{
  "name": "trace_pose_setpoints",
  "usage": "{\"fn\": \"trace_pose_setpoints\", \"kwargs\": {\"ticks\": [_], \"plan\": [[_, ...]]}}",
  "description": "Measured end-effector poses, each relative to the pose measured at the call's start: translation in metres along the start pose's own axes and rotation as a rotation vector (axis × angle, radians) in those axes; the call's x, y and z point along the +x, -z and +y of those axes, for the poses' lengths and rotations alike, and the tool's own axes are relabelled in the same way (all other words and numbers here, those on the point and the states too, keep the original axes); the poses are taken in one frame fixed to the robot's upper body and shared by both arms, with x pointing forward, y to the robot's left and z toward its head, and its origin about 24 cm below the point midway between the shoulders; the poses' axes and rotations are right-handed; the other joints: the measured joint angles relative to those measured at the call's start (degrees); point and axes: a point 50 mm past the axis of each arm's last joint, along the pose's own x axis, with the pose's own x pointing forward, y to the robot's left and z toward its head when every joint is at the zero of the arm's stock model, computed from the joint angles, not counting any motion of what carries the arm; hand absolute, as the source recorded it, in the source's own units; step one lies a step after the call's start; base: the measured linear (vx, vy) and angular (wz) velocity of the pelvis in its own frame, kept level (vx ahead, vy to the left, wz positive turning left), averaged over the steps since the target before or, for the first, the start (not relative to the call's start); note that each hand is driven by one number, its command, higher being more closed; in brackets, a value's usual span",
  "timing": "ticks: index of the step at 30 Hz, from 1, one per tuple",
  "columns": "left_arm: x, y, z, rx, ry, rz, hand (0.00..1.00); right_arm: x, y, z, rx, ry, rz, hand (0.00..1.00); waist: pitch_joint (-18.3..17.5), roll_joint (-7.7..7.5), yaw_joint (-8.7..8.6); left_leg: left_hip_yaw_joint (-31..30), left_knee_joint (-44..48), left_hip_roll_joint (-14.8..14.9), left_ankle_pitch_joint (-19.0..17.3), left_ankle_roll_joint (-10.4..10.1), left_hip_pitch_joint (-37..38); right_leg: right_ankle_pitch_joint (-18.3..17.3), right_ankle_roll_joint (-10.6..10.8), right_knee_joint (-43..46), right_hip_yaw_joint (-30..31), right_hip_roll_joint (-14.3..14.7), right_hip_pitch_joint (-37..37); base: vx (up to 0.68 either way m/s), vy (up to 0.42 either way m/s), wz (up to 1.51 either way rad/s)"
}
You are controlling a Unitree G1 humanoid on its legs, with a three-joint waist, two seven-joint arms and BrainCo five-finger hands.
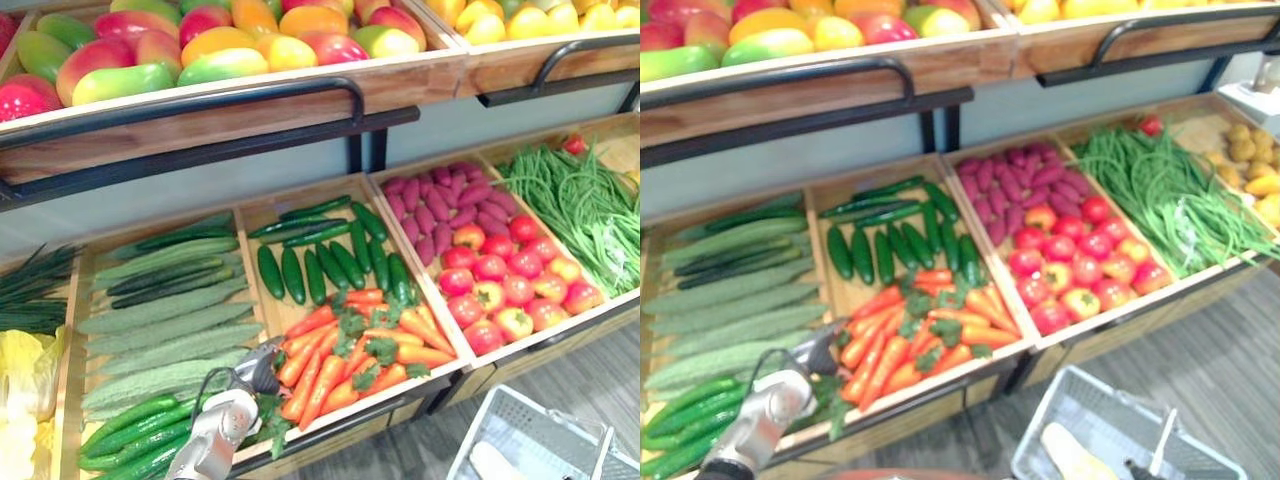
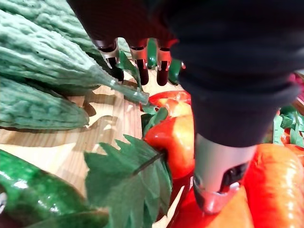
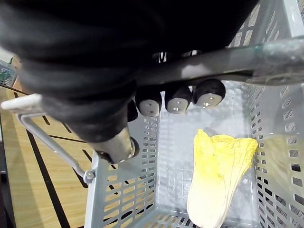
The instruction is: Pick vegetable in the basket
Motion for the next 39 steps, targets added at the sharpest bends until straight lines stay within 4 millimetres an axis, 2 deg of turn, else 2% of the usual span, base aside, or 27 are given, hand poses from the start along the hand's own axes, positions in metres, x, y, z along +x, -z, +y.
{"fn": "trace_pose_setpoints", "kwargs": {"ticks": [7, 8, 18, 19, 35, 39], "plan": [[0.001, -0.002, -0.001, 0.01, 0.007, -0.011, 0.0, 0.001, 0.001, -0.003, -0.001, 0.008, 0.011, 1.0, 0.01, -0.01, 0.0, -0.22, -0.15, -0.34, -0.01, 0.01, 0.11, 0.2, -0.07, -0.6, -0.34, -0.3, 0.57, 0.0, -0.001, 0.01], [0.001, -0.002, -0.001, 0.01, 0.007, -0.011, 1.0, 0.001, 0.0, -0.002, 0.0, 0.007, 0.011, 1.0, 0.01, -0.01, 0.0, -0.22, -0.15, -0.36, -0.01, 0.01, 0.1, 0.2, -0.07, -0.6, -0.34, -0.32, 0.57, 0.0, 0.0, 0.0], [0.001, -0.003, 0.001, 0.012, 0.006, -0.021, 1.0, 0.002, -0.001, -0.002, 0.006, 0.008, 0.01, 1.0, 0.05, -0.06, -0.13, -0.27, -0.18, -0.38, -0.03, 0.02, 0.08, 0.19, -0.08, -0.61, -0.36, -0.31, 0.58, 0.0, 0.0, 0.0], [0.001, -0.003, 0.001, 0.012, 0.007, -0.021, 0.0, 0.002, -0.001, -0.002, 0.006, 0.008, 0.01, 1.0, 0.05, -0.07, -0.14, -0.27, -0.18, -0.38, -0.03, 0.02, 0.08, 0.19, -0.08, -0.61, -0.37, -0.31, 0.58, 0.0, 0.0, 0.0], [-0.001, -0.004, 0.007, 0.011, -0.011, -0.009, 0.0, 0.002, 0.004, -0.003, 0.035, 0.017, 0.039, 1.0, 0.39, -0.59, -0.25, -0.4, -0.17, -0.39, -0.07, 0.09, 0.24, 0.09, -0.25, -0.34, -0.46, -0.33, 0.76, 0.0, 0.0, 0.0], [-0.002, -0.009, 0.022, 0.006, -0.071, -0.033, 0.0, 0.002, 0.004, -0.002, 0.034, 0.016, 0.039, 1.0, 0.46, -0.66, -0.23, -0.38, -0.16, -0.38, -0.09, 0.13, 0.45, -0.07, -0.51, 0.06, -0.45, -0.35, 0.78, 0.0, 0.0, 0.0]]}}
